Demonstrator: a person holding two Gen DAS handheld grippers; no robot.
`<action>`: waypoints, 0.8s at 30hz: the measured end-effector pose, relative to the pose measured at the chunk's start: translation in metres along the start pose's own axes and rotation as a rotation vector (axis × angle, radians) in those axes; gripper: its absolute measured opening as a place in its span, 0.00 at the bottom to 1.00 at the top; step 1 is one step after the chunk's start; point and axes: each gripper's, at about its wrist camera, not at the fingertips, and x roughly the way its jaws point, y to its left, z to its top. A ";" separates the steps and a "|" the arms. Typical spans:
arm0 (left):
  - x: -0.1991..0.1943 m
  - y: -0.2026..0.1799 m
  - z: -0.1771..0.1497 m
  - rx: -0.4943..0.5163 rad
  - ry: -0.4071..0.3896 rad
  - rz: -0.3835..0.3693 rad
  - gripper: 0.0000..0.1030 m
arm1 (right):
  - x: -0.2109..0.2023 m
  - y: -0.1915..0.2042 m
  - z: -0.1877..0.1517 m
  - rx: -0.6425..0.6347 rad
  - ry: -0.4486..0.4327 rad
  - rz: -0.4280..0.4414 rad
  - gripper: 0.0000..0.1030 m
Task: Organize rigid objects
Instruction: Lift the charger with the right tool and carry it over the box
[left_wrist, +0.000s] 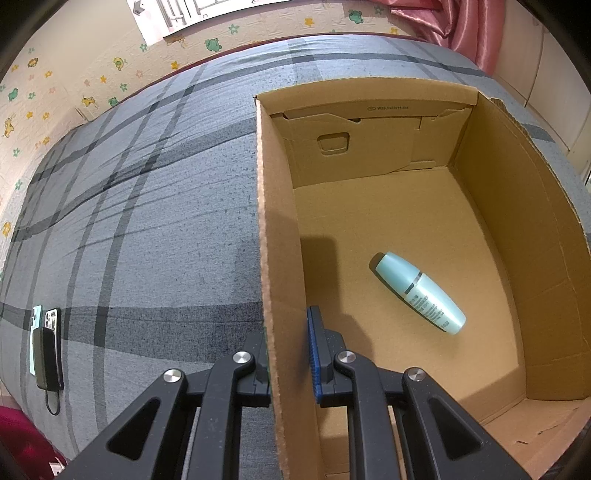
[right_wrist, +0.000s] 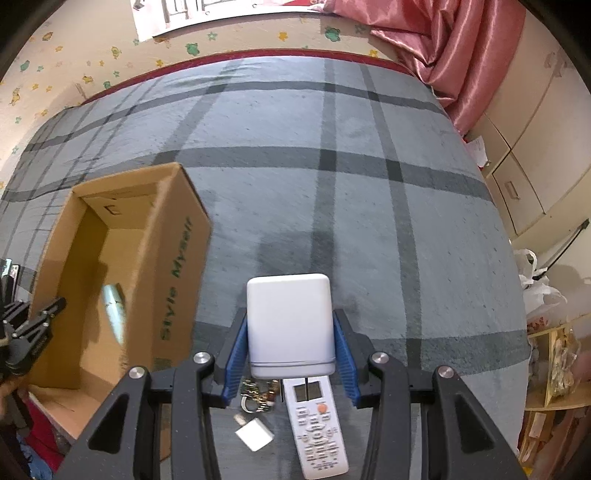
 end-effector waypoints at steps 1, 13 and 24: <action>0.000 0.001 0.000 0.000 0.000 -0.001 0.14 | -0.002 0.003 0.001 -0.005 -0.002 0.002 0.45; 0.000 0.001 0.000 -0.002 -0.001 -0.005 0.14 | -0.019 0.053 0.016 -0.081 -0.023 0.038 0.45; 0.001 0.001 -0.001 -0.003 -0.001 -0.009 0.14 | -0.015 0.104 0.023 -0.141 -0.026 0.117 0.45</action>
